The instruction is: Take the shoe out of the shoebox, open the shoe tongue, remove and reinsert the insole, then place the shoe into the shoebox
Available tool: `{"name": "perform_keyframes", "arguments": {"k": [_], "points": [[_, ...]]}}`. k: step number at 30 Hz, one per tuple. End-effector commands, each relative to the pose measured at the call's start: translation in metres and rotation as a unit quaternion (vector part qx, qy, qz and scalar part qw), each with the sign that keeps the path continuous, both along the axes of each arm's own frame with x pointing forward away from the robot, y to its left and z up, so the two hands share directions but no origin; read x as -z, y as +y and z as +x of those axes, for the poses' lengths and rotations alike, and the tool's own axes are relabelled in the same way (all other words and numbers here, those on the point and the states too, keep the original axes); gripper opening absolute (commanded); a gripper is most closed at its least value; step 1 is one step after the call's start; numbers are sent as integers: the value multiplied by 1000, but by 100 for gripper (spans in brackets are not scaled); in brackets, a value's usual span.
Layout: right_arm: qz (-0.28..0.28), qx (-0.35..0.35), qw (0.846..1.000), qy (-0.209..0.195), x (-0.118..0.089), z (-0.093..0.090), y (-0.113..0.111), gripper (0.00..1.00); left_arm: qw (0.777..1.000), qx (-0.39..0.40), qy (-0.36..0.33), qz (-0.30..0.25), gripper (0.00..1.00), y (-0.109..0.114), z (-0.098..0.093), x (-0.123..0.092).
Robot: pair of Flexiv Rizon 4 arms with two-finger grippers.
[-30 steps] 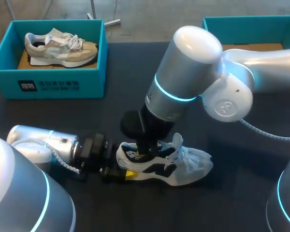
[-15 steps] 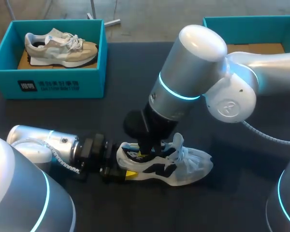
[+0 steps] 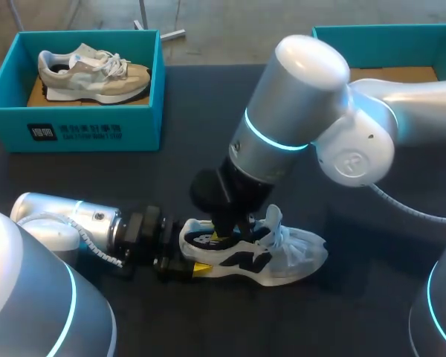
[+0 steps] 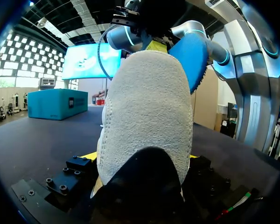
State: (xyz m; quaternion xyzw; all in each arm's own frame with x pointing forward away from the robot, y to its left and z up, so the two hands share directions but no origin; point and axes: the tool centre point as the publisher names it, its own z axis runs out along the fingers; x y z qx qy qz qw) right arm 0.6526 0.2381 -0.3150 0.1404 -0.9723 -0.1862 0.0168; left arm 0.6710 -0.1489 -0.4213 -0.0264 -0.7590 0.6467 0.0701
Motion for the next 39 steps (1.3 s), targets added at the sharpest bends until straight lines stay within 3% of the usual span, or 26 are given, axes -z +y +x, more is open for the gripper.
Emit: {"name": "perform_keyframes", "arguments": {"k": [1,22,28,39], "points": [[-8,-11,1000,7,0,3,8,0,1000,-1,0,1,0,-1,1,2],[-41,-26,998,44,14,12,29,0,1000,-1,0,1,0,-1,1,2],[-46,-20,997,50,11,12,25,32,1000,-1,0,1,0,-1,1,2],[-49,6,996,71,9,10,5,35,1000,-1,0,1,0,-1,1,2]]}}
